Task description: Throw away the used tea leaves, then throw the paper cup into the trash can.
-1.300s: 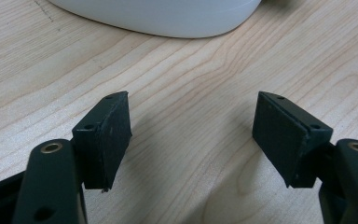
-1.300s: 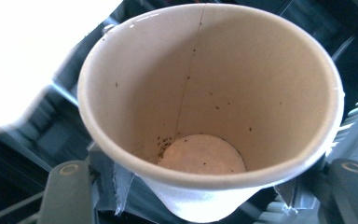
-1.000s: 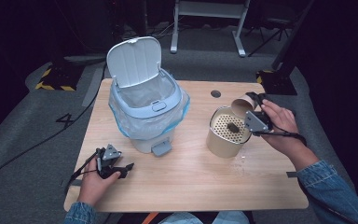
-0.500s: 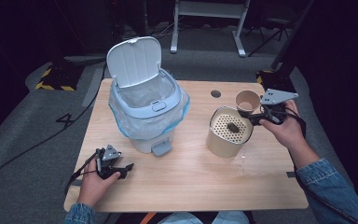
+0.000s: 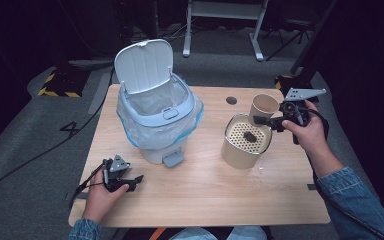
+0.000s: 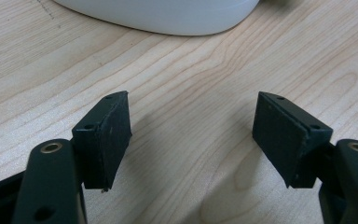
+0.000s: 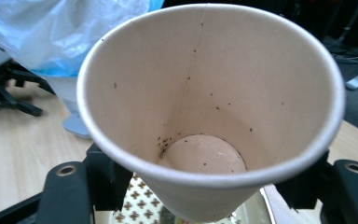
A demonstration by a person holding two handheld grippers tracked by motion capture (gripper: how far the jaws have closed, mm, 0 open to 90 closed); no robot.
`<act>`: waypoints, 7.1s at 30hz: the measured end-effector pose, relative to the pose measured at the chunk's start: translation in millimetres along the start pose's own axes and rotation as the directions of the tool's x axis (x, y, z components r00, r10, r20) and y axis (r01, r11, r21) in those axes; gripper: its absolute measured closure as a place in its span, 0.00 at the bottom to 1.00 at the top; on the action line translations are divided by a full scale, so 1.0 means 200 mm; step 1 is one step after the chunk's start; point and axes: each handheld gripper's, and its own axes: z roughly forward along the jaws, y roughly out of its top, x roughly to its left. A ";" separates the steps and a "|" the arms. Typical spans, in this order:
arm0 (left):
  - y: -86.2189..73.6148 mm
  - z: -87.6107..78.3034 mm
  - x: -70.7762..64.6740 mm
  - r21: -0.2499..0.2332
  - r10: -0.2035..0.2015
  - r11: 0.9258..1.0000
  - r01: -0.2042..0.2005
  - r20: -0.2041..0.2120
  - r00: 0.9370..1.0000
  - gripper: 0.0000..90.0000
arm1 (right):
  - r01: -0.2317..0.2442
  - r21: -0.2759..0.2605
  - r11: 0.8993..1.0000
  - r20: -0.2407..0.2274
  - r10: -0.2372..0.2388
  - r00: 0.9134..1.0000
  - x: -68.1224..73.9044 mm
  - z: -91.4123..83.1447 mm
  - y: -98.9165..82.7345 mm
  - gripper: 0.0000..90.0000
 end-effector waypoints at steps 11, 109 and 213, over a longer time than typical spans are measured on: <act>0.00 0.00 0.00 0.000 0.002 1.000 -0.002 0.000 1.000 0.31 | 0.008 -0.033 0.999 -0.065 -0.010 0.998 0.06 0.05 0.08 0.35; 0.00 0.00 0.00 0.001 0.004 1.000 -0.004 0.005 1.000 0.31 | 0.212 -0.076 0.974 -0.091 -0.219 0.972 0.53 0.45 0.71 0.26; 0.08 -0.13 0.02 -0.027 -0.068 0.997 0.067 -0.031 0.997 0.37 | -0.126 0.217 0.968 0.244 0.071 0.967 0.16 -0.04 -1.06 0.16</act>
